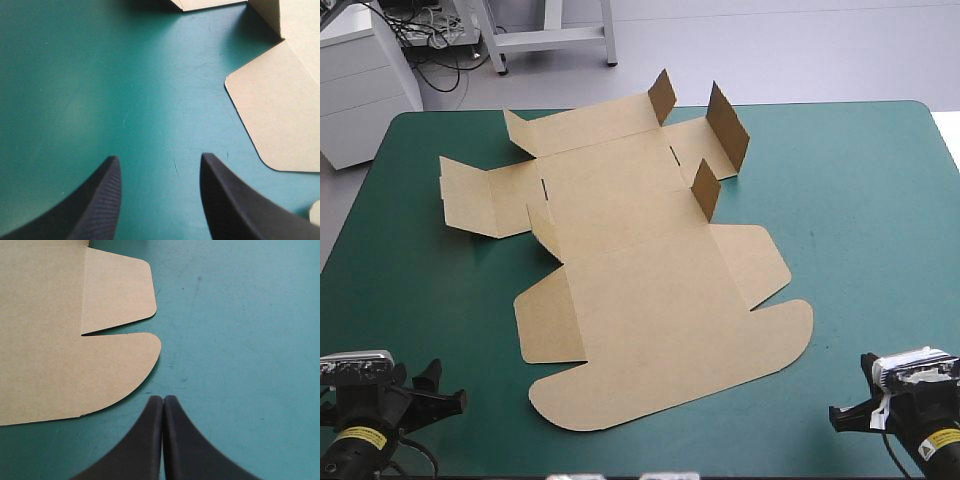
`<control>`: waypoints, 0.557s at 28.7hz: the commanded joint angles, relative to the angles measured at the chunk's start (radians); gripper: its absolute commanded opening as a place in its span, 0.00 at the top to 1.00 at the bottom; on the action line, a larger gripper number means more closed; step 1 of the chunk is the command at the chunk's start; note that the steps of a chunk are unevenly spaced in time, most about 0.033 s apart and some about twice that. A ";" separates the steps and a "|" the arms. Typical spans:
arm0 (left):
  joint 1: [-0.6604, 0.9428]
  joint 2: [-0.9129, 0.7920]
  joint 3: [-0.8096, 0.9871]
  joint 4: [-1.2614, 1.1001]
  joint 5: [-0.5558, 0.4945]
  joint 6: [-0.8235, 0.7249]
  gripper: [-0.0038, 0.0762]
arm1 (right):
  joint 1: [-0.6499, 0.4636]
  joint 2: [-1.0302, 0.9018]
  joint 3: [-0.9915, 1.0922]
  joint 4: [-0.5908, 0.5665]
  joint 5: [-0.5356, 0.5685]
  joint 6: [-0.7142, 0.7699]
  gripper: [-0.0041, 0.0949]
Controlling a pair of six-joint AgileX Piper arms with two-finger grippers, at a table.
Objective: Fold the box
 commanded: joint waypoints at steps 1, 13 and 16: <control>-0.001 0.019 -0.025 -0.003 -0.064 -0.001 0.52 | -0.008 0.012 -0.024 -0.014 -0.069 -0.005 0.98; -0.001 0.019 -0.025 -0.003 -0.061 0.013 0.52 | -0.008 0.012 -0.024 -0.014 -0.069 -0.005 0.98; -0.001 0.021 -0.041 -0.003 -0.037 0.069 0.52 | -0.008 0.012 -0.024 -0.023 -0.069 -0.005 0.98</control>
